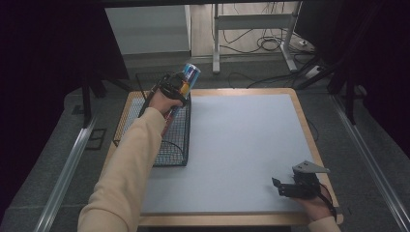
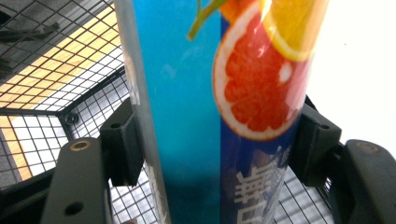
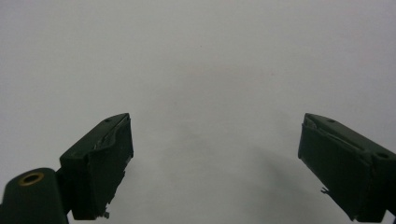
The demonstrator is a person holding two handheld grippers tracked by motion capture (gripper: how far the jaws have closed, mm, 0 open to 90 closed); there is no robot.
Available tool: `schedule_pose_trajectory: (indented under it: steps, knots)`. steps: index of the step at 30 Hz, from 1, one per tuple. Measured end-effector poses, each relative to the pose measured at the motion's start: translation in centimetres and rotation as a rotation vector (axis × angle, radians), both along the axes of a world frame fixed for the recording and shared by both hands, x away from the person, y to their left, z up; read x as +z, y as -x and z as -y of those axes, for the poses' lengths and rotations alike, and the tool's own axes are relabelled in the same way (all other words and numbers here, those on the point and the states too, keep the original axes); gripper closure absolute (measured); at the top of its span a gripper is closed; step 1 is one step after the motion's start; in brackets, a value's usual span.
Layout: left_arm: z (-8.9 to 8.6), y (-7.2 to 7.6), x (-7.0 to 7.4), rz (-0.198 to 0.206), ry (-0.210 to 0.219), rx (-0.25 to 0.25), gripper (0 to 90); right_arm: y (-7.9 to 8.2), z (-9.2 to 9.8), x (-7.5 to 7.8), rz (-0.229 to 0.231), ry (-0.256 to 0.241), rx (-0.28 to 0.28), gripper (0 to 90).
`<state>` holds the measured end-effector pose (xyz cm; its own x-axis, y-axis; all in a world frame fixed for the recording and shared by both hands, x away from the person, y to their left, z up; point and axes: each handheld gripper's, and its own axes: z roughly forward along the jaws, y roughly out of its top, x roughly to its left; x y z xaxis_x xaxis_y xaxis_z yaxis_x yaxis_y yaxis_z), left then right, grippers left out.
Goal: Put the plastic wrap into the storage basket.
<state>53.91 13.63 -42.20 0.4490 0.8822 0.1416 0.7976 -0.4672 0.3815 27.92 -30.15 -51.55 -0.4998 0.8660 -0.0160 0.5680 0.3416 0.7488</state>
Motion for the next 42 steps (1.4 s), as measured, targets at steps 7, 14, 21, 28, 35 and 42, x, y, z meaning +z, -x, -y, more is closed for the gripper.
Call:
schedule_pose_trajectory:
  steps: [7,14,21,28,35,42]
  knots:
    - [-0.4,-0.4,-0.9,-0.028,-0.019,0.014,31.9,0.0,0.1,-0.1,-0.005,-0.001,-0.001,10.3]
    - [-0.4,-0.4,-1.1,-0.018,-0.023,0.012,31.7,0.0,-0.1,-0.1,-0.003,0.003,0.003,10.3]
    - [-0.2,-0.2,-1.1,0.0,-0.048,0.003,30.9,0.1,-0.1,0.0,-0.003,0.002,0.004,10.3]
    - [-0.1,-0.1,-1.0,0.023,-0.081,-0.005,25.7,0.1,-0.1,-0.1,-0.003,0.003,0.004,10.3]
    - [0.0,0.3,-0.4,0.038,-0.067,-0.018,18.3,0.1,-0.1,-0.1,-0.003,0.004,0.009,10.3]
    - [-0.4,1.8,0.8,0.07,0.023,-0.02,13.9,0.1,-0.1,-0.1,-0.004,0.004,0.008,10.3]
